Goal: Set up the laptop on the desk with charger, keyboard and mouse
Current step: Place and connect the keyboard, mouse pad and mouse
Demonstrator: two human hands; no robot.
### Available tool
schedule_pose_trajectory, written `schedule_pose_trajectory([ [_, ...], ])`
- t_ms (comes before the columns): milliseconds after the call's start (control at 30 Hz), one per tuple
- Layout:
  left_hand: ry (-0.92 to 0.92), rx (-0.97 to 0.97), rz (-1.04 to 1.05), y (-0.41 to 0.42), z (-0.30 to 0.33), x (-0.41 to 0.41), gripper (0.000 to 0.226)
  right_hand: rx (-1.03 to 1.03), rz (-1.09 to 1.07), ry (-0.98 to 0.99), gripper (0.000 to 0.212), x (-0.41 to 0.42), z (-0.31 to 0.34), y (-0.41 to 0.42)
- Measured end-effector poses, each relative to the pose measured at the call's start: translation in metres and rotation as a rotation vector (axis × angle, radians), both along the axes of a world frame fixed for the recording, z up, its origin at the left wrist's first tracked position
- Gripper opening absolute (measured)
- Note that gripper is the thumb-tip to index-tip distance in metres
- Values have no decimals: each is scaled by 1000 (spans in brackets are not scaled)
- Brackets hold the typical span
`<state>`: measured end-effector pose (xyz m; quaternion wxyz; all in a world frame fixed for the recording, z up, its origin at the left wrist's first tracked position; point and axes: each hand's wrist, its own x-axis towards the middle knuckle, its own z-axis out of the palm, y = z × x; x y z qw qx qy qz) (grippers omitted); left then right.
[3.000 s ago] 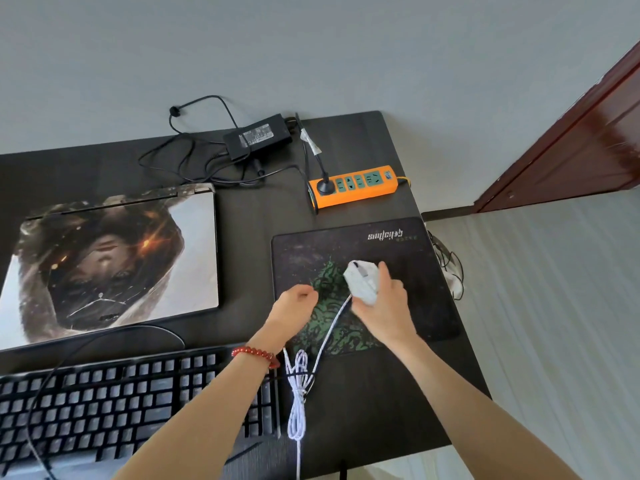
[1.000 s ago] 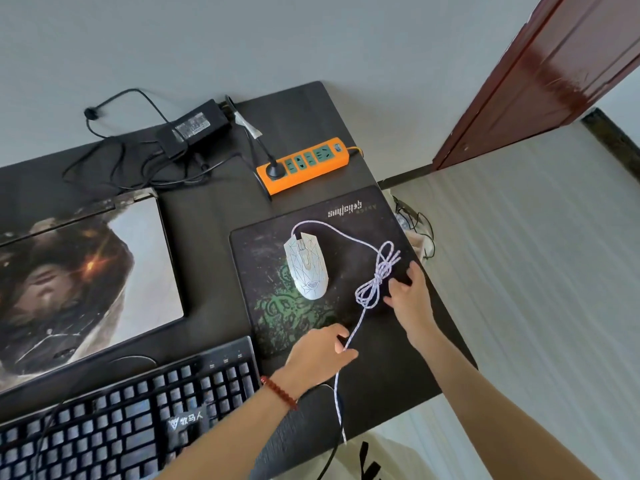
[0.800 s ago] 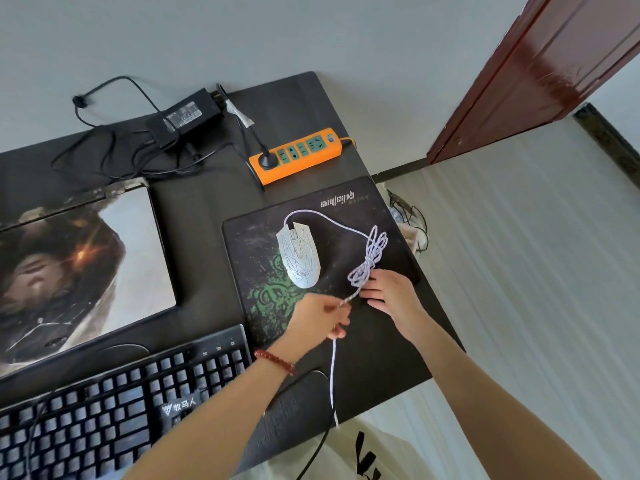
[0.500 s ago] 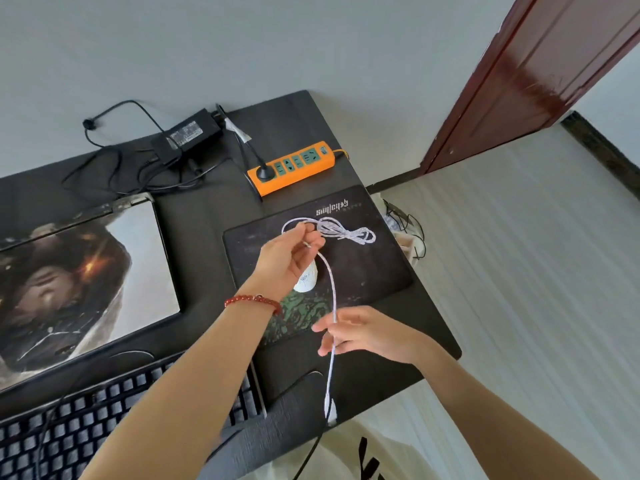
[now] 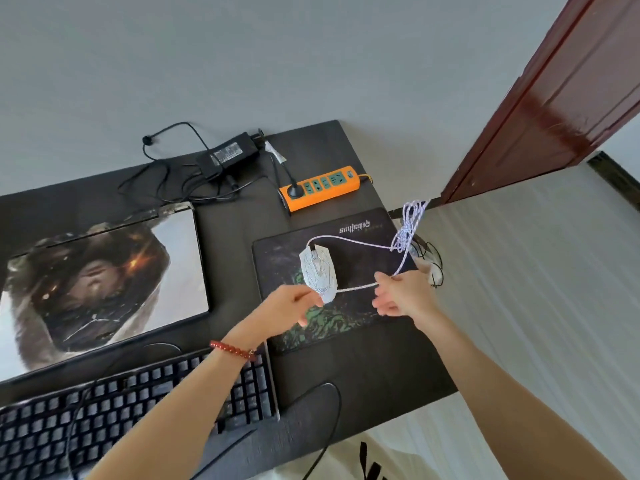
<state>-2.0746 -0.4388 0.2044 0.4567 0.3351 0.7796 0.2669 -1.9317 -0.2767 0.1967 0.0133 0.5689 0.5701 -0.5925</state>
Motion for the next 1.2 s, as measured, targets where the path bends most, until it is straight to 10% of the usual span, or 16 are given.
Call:
schedule_pose_trajectory([
  [100, 273, 37, 10, -10, 8, -23, 22, 335, 486, -289, 50, -9, 7, -11],
  [233, 273, 103, -53, -21, 25, -46, 29, 873, 583, 138, 18, -49, 25, -39],
  [433, -142, 474, 584, -42, 37, -78, 30, 233, 859, 273, 31, -109, 26, -70],
  [567, -329, 556, 852, -53, 21, -105, 29, 450, 706, 392, 17, -150, 22, -79],
  [767, 403, 9, 735, -83, -37, -155, 34, 841, 927, -22, 17, -214, -11, -81],
  [1200, 809, -160, 542, -79, -111, -186, 46, 644, 877, 121, 22, -267, -85, -113],
])
